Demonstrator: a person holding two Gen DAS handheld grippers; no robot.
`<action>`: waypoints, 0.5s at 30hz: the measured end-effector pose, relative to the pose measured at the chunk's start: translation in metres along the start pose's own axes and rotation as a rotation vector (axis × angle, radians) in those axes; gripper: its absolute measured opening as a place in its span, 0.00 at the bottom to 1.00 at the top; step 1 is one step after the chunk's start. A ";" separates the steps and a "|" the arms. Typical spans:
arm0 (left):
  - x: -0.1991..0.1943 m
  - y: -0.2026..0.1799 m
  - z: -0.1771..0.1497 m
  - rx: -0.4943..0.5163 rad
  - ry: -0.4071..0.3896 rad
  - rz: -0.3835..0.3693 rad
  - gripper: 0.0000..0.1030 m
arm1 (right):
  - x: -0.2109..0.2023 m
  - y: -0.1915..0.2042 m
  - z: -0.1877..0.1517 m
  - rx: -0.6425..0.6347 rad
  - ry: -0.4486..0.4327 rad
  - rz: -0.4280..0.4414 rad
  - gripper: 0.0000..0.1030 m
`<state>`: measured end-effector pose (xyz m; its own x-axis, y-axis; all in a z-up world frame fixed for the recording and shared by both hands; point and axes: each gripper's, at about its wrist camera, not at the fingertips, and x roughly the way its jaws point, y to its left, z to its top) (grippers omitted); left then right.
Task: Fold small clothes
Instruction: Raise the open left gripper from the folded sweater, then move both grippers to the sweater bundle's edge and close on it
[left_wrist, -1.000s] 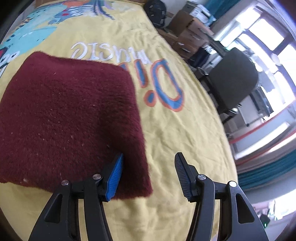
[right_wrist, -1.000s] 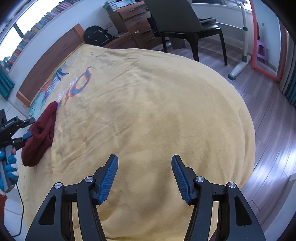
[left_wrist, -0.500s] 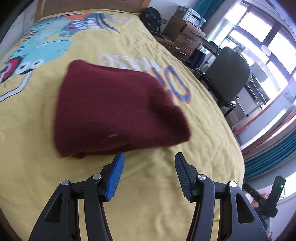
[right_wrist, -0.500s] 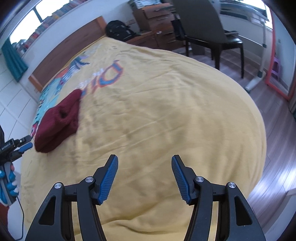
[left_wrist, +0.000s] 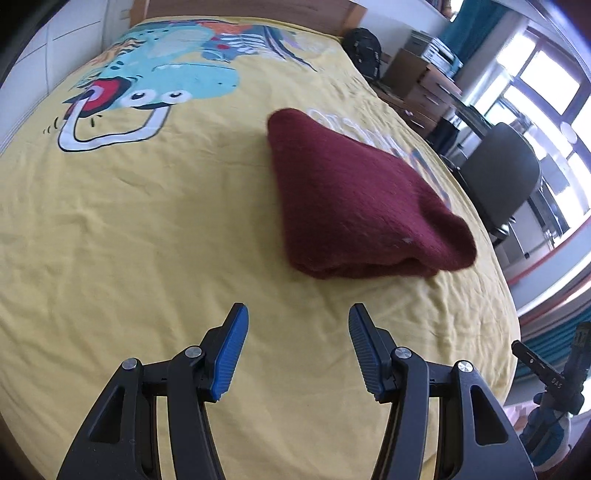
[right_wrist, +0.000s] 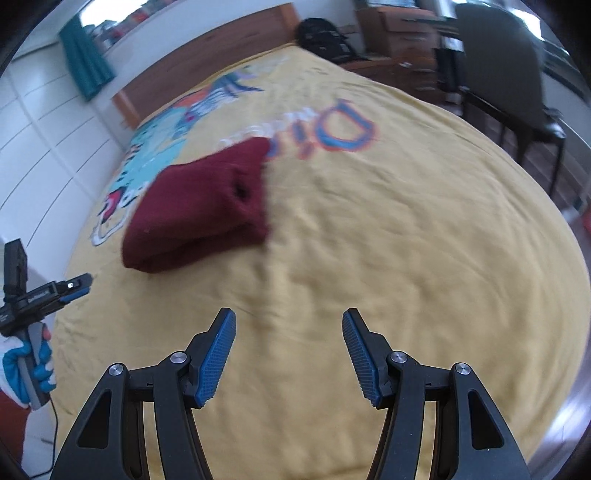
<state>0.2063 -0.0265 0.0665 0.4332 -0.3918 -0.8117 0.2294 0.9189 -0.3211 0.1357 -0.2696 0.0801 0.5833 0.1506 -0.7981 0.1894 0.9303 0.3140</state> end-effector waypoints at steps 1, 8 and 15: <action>0.000 0.002 0.005 -0.002 -0.007 0.001 0.49 | 0.006 0.011 0.010 -0.022 -0.004 0.017 0.60; 0.012 -0.005 0.041 0.022 -0.035 -0.008 0.49 | 0.045 0.061 0.070 -0.126 -0.040 0.108 0.60; 0.048 -0.029 0.078 0.109 -0.046 -0.048 0.49 | 0.091 0.081 0.115 -0.153 -0.049 0.178 0.60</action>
<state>0.2886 -0.0761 0.0748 0.4580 -0.4394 -0.7727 0.3433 0.8893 -0.3022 0.2952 -0.2186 0.0919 0.6348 0.3039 -0.7104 -0.0396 0.9310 0.3630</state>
